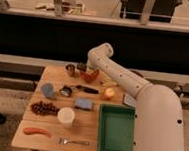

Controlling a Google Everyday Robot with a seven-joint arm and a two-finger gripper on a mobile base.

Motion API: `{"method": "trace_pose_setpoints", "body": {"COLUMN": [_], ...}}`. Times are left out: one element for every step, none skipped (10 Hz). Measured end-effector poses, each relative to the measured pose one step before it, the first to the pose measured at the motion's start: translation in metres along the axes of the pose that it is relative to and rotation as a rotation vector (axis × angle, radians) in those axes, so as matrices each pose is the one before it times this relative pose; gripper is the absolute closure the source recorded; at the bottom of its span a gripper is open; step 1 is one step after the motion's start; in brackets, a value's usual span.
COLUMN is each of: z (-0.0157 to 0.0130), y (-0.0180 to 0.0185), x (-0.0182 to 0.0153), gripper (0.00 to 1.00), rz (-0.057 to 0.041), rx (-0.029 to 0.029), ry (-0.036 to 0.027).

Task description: Place eraser in red bowl

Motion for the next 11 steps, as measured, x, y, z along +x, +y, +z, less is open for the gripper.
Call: {"method": "trace_pose_setpoints", "body": {"z": [0.00012,0.00041,0.00051,0.00084,-0.00006,-0.00051,-0.00022,-0.00053,-0.00623,-0.00761,-0.00921], "y": [-0.00024,-0.00055,-0.00087,0.00092,-0.00022,-0.00116,-0.00024,0.00084,-0.00314,-0.00382,-0.00367], "x": [-0.00133,0.00085,-0.00065,-0.00284,0.00125,0.00275,0.00015,-0.00245,-0.00114,0.00114,-0.00208], "gripper": [0.2,0.2,0.2,0.2,0.2,0.2,0.2,0.2,0.2,0.2,0.2], "rz": [0.00115,0.00534,0.00636,-0.0015,0.00325,0.00508,0.00222,0.00087,0.00295,0.00322,0.00005], "rx": [0.0026,0.00362,0.00525,-0.00011,0.00153,0.00255,0.00124,0.00941,0.02566,0.02521,0.02907], "ry": [0.00169,0.00583,0.01515,0.00214,0.00439,0.00437,0.0019,-0.00473,-0.0117,-0.00785,-0.01105]}}
